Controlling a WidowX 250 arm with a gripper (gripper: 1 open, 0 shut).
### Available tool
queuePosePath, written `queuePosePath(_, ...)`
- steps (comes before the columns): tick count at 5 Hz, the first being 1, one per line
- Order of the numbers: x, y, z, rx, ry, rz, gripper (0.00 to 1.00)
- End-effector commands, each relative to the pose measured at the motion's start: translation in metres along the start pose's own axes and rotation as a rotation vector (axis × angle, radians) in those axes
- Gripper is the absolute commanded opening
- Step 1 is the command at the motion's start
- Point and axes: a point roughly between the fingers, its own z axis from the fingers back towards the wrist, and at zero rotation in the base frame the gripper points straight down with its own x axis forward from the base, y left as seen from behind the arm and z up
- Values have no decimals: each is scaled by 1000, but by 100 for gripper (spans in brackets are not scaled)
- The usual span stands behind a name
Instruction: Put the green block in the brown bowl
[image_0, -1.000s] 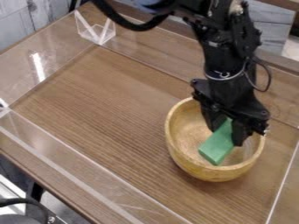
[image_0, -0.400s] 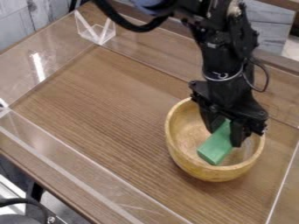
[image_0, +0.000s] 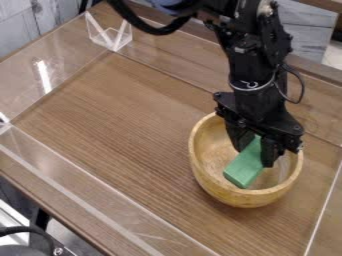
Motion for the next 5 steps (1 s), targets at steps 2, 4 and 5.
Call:
queuePosePath(2,17,1,14,-8,-56,8,0)
queuePosePath(4,18,2,15,-13,-51,21,0)
queuePosePath(5,19,2,15,-16,-49,27,0)
